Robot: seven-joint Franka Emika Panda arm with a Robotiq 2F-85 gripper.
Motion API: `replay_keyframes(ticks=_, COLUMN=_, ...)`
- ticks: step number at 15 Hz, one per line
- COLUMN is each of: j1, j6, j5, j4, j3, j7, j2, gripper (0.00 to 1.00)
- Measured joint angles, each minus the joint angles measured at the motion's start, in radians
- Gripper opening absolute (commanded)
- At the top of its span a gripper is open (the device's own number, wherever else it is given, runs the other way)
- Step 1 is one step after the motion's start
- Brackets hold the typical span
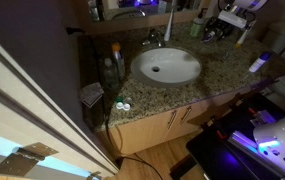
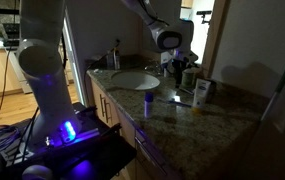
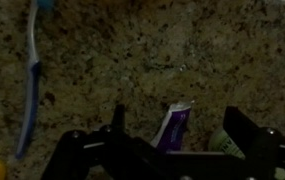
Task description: Pick the toothpaste and put it in the cup
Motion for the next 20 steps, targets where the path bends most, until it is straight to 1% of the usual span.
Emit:
replay_keyframes(ticks=3, j1=0.001, j6=0.043, j5=0.011, j4=0.047, j3=0.026, j7=0.042, j2=0.082, gripper=1.0)
replay_keyframes(ticks=6, j1=0.002, j6=0.08, j5=0.006, j4=0.092, j3=0.028, j7=0.095, j2=0.141, gripper=1.0)
replay_keyframes(ticks=7, j1=0.002, j6=0.088, j5=0.004, j4=0.105, j3=0.027, j7=0.112, j2=0.157, gripper=0.94)
replay_keyframes(ticks=8, j1=0.002, j6=0.092, j5=0.001, j4=0.118, j3=0.024, j7=0.127, j2=0.172, gripper=0.74)
replay_keyframes(ticks=9, j1=0.002, j6=0.093, j5=-0.003, j4=0.128, j3=0.022, j7=0.14, j2=0.183, gripper=0.69)
replay_keyframes(ticks=14, j1=0.001, j6=0.093, j5=-0.023, j4=0.152, j3=0.012, j7=0.176, j2=0.189, gripper=0.32)
replay_keyframes(ticks=15, j1=0.001, j6=0.093, j5=-0.026, j4=0.153, j3=0.009, j7=0.18, j2=0.189, gripper=0.27)
replay_keyframes(ticks=18, j1=0.0, j6=0.093, j5=-0.031, j4=0.155, j3=0.004, j7=0.185, j2=0.189, gripper=0.05)
replay_keyframes(ticks=19, j1=0.0, j6=0.093, j5=-0.031, j4=0.155, j3=0.003, j7=0.185, j2=0.189, gripper=0.01)
replay_keyframes(ticks=20, j1=0.0, j6=0.093, j5=-0.032, j4=0.155, j3=0.002, j7=0.186, j2=0.19, gripper=0.0)
